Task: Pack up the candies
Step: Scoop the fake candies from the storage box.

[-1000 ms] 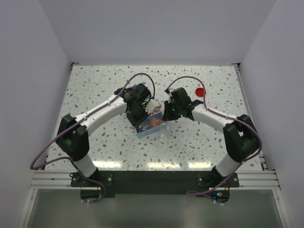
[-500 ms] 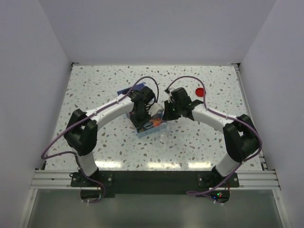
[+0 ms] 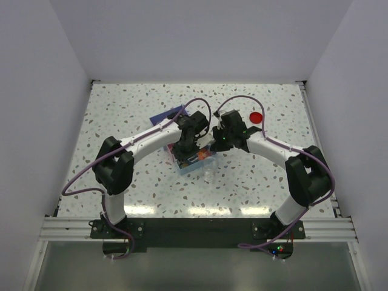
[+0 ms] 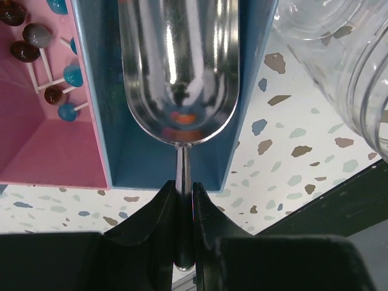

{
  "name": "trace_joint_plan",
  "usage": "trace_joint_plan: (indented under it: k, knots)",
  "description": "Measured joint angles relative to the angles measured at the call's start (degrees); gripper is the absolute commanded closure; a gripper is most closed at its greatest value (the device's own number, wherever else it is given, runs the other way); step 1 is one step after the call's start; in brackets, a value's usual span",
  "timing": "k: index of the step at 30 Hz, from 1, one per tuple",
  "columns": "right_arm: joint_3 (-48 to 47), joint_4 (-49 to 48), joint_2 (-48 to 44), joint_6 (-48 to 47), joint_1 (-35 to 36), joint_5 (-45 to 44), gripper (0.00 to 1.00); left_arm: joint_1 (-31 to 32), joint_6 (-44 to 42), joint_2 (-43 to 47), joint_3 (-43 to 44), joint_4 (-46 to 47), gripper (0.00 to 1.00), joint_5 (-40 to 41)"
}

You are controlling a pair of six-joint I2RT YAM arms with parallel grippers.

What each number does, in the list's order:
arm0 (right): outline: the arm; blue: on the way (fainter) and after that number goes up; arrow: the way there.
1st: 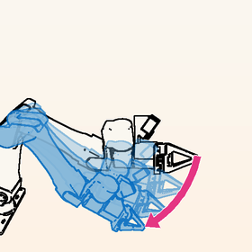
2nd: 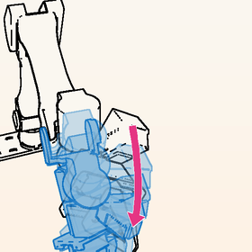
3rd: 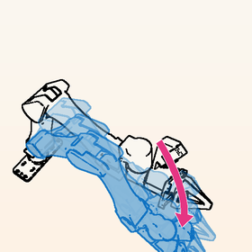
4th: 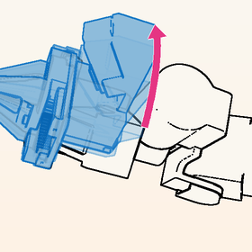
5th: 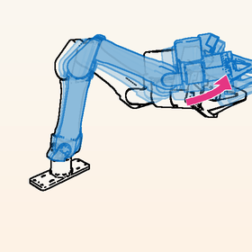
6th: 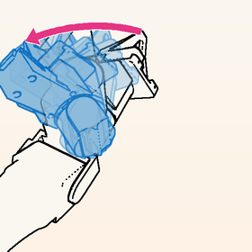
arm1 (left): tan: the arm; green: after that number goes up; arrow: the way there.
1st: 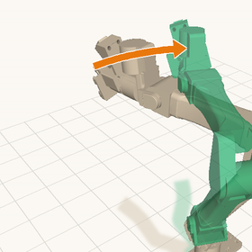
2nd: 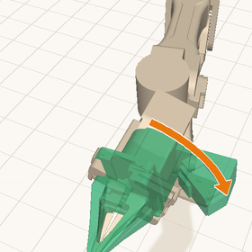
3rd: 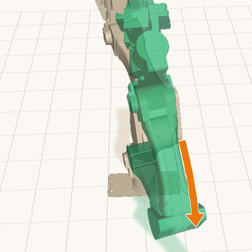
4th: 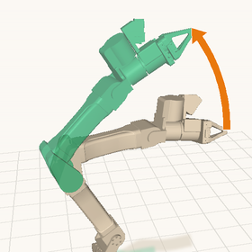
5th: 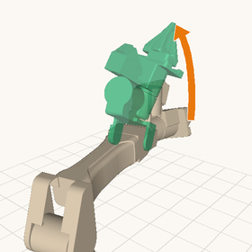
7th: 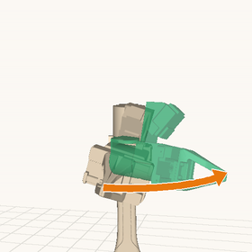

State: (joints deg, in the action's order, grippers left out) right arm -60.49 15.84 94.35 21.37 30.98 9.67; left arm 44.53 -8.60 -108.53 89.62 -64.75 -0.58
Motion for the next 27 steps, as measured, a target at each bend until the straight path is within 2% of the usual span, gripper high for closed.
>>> trace_joint_plan:
  k: [13, 27]
  knots:
    - [0.0, -0.2, -0.1, -2.4, 1.0, -1.5, 1.00, 0.9, 1.1, 0.7, -1.8, -0.4, 1.00, 5.6]
    - [0.1, -0.5, -0.1, -0.8, 0.3, 0.4, 1.00, 1.0, 3.8, -0.7, -0.1, -0.9, 1.00, 1.8]
